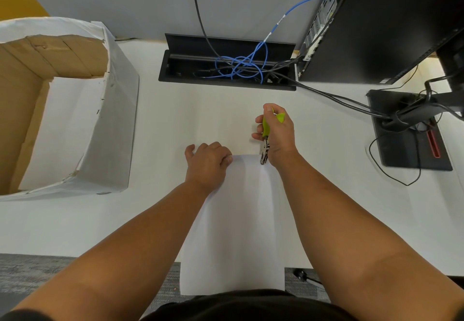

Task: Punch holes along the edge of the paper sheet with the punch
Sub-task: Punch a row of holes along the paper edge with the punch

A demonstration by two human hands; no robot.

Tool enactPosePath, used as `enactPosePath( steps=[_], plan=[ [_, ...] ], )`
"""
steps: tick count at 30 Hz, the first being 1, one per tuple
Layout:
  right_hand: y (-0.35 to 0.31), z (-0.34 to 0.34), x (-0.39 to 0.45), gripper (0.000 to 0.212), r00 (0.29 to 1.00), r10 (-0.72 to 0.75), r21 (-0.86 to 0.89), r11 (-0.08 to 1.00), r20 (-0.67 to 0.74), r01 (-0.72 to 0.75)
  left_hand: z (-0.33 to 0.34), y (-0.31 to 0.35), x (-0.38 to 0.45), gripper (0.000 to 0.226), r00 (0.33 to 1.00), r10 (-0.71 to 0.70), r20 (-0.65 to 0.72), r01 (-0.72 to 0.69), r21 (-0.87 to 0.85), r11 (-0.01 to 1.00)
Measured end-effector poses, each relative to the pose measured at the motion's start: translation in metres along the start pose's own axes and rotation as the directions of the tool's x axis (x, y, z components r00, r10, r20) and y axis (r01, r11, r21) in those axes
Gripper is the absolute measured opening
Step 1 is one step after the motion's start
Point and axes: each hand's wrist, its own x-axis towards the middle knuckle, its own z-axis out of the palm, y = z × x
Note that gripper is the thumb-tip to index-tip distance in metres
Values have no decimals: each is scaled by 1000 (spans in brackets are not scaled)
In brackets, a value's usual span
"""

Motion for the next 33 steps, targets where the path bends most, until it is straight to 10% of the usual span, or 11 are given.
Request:
enactPosePath(
  steps=[33],
  plan=[
    [4,0,7,8,998,-66,-3,998,-16,66,4,-1,6,20,1000,12,2,-12,-47,999]
  ],
)
